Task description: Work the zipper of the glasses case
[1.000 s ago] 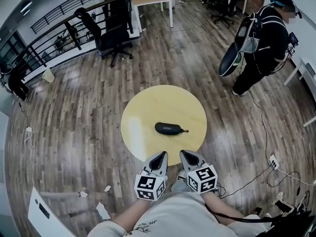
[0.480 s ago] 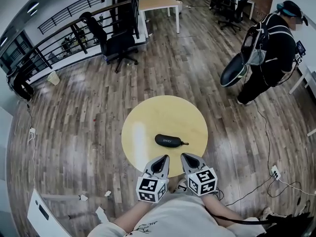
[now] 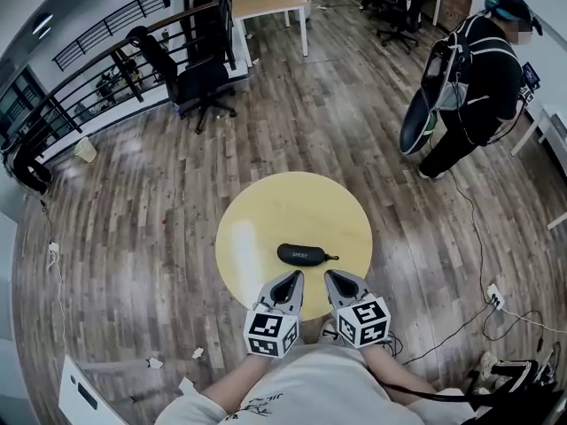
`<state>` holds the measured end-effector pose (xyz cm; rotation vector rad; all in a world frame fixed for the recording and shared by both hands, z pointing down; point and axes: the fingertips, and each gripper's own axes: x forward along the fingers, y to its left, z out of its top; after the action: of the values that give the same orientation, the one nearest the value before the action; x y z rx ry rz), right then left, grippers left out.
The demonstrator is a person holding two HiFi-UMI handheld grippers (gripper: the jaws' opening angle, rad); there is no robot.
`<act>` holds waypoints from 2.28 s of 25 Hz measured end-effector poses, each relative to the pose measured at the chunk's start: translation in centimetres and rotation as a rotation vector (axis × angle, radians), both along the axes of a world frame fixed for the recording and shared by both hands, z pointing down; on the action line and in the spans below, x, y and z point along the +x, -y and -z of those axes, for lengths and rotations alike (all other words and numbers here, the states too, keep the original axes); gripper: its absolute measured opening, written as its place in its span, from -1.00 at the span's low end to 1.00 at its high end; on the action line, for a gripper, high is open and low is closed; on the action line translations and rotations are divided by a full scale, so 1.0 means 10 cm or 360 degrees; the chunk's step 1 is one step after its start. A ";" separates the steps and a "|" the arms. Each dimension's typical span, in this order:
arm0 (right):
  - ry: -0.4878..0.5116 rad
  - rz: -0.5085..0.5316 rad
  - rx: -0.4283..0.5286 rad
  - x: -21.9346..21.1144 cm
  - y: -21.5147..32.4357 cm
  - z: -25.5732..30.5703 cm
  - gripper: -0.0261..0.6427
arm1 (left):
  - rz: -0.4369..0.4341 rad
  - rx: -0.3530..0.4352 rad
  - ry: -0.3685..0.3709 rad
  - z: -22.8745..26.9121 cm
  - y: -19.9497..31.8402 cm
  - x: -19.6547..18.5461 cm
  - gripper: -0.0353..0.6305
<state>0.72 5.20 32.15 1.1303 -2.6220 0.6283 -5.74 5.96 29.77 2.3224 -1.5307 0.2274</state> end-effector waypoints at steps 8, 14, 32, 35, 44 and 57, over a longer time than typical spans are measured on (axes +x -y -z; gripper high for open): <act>-0.0063 -0.0001 -0.0046 -0.13 -0.04 -0.19 -0.92 | -0.0030 -0.0074 0.0010 -0.20 0.02 -0.11 -0.88; -0.0218 -0.0044 -0.0124 -0.02 0.07 -0.76 -0.93 | -0.0098 -0.0134 0.0040 -0.60 0.24 -0.17 -0.88; -0.0518 -0.0035 -0.0215 0.05 0.70 -2.48 -0.92 | -0.0376 -0.0392 0.0306 -2.47 0.98 -0.30 -0.88; -0.0570 0.0015 -0.0188 -0.02 0.74 -2.55 -0.92 | -0.0421 -0.0367 0.0362 -2.56 1.05 -0.33 -0.88; -0.0669 0.0072 -0.0213 -0.08 0.79 -2.77 -0.90 | -0.0459 -0.0358 0.0413 -2.65 1.28 -0.31 -0.88; -0.0913 0.0182 -0.0239 -0.18 0.92 -2.94 -0.79 | -0.0527 -0.0404 0.0411 -2.68 1.28 -0.31 -0.88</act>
<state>-1.09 -3.96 61.58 0.9352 -2.0944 0.3931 -8.86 -6.82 56.60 2.3925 -1.1290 0.7843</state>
